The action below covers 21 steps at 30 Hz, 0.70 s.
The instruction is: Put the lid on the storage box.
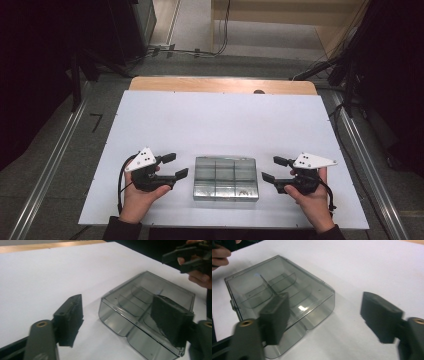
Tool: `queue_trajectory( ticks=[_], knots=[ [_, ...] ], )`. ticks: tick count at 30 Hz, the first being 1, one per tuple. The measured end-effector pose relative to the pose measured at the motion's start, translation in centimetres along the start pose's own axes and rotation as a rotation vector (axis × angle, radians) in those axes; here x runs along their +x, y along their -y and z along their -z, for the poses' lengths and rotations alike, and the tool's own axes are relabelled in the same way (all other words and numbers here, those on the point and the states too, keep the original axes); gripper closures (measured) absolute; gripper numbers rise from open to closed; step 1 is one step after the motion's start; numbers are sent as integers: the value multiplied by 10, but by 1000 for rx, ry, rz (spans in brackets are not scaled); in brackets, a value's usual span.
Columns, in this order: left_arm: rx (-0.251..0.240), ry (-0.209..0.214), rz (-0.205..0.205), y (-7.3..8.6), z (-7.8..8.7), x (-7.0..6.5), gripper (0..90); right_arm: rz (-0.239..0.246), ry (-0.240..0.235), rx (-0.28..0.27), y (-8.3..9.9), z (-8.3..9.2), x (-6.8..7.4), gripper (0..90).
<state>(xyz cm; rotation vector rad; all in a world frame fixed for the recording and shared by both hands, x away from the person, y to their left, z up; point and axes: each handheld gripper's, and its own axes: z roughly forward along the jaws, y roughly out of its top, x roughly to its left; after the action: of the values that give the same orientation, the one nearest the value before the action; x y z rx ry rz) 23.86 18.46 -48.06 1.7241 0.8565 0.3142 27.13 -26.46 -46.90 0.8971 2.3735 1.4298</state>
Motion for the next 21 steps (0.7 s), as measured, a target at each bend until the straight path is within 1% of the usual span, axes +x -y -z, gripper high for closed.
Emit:
queue_trajectory(
  ticks=[2, 5, 6, 8, 9, 12, 16, 18, 21],
  knots=[
    [-4, -1, 0, 1, 3, 2, 157, -12, -2, -13, 1, 3, -3, 132],
    [-19, -1, 9, 3, 7, 4, 87, -24, -2, -29, 2, 7, -7, 73],
    [-20, -4, 9, 3, 8, 5, 69, -25, -4, -36, 2, 8, -8, 70],
    [-24, -11, 12, 4, 11, 7, 38, -28, -5, -40, 4, 11, -11, 26],
    [-24, -11, 10, 5, 12, 7, 31, -31, 0, -43, 5, 12, -12, 10],
    [-26, -23, 8, 7, 16, 9, 20, -36, 4, -47, 8, 15, -16, 0],
    [-30, -31, 17, 10, 20, 12, 1, -35, 26, -54, 11, 20, -20, 0],
    [-35, -19, 22, 11, 22, 14, 0, -32, 47, -51, 13, 23, -23, 0],
    [-38, -20, 14, 13, 25, 14, 0, -44, 61, -57, 16, 27, -27, 0]
  ],
)
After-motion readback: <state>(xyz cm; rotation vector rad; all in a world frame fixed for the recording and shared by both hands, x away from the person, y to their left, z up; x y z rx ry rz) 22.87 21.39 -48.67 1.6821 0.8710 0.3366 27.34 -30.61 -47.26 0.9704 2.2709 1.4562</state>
